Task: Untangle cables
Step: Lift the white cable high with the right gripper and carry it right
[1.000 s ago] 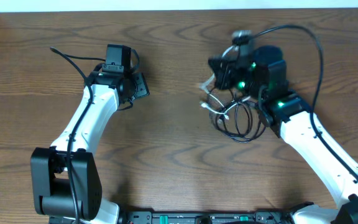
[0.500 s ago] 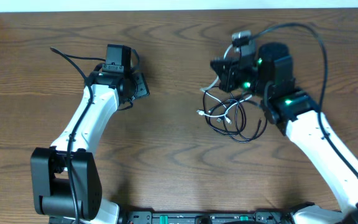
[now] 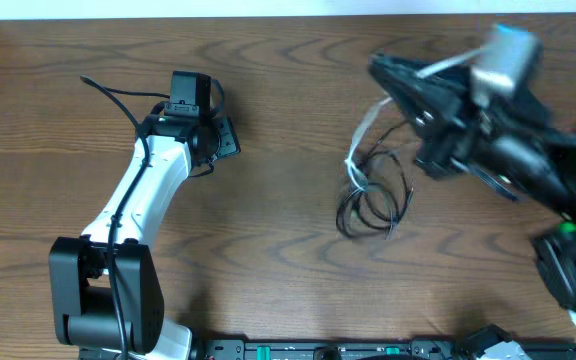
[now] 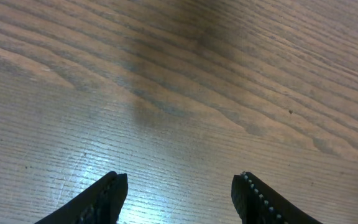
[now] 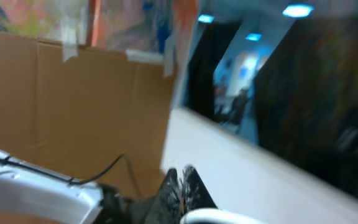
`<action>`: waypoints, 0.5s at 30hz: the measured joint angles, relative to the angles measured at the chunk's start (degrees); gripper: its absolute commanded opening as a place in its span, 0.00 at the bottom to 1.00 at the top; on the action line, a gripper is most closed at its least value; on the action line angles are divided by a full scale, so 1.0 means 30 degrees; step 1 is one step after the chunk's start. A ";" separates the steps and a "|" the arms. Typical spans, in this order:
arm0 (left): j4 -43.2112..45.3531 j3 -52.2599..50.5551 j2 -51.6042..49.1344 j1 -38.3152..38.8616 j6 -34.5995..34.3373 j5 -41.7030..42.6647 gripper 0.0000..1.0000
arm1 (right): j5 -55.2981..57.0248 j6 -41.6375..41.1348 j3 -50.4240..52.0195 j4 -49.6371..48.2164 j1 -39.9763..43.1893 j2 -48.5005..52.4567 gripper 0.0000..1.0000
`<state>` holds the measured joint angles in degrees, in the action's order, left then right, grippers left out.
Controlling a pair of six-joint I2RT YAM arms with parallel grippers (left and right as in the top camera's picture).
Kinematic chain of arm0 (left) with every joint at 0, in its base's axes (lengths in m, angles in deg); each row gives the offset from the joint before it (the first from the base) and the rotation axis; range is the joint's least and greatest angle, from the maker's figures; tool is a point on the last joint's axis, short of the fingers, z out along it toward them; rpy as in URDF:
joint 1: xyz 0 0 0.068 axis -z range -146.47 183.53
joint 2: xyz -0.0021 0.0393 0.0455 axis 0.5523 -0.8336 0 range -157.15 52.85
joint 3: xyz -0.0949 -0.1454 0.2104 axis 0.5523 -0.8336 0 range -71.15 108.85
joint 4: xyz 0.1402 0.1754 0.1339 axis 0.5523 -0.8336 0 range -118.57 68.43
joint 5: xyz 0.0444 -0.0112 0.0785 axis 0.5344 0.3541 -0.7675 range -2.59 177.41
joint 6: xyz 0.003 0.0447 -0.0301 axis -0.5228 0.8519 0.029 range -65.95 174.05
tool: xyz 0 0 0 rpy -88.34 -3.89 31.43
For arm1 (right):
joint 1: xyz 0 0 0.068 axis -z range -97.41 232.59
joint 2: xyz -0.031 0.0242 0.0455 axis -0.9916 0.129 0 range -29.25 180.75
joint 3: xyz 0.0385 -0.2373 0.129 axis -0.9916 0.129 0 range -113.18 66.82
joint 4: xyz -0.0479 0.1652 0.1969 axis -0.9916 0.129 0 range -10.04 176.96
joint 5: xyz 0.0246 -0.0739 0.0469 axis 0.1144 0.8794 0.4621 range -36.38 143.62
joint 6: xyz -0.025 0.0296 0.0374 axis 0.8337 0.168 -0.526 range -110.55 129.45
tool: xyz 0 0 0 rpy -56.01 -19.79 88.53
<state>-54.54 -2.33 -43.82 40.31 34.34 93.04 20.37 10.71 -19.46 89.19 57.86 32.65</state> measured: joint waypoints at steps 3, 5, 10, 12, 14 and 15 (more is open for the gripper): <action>0.0000 0.0000 0.0000 0.0000 0.0000 0.0000 0.59 | 0.1362 0.0678 0.0000 0.0452 0.0000 0.0000 0.01; -0.0007 0.0000 0.0000 0.0000 0.0000 0.0000 0.59 | 0.2171 0.0940 0.0007 0.0568 0.0000 0.0379 0.01; 0.0000 0.0000 0.0000 0.0000 0.0000 0.0000 0.59 | 0.3118 0.1239 0.0073 0.0794 0.0000 0.1377 0.01; 0.0000 0.0000 0.0000 0.0000 0.0000 0.0000 0.59 | 0.3286 0.1282 0.0073 0.0831 0.0000 0.1632 0.01; 0.0000 0.0000 0.0000 0.0000 0.0000 0.0000 0.59 | 0.3402 0.1304 0.0073 0.0838 0.0000 0.1836 0.01; 0.0000 0.0000 0.0000 0.0000 0.0000 0.0000 0.59 | 0.3534 0.1333 0.0073 0.0838 0.0000 0.1938 0.01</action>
<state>-54.54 -2.33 -43.82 40.31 34.34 93.04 30.97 14.71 -19.24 91.71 57.86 38.47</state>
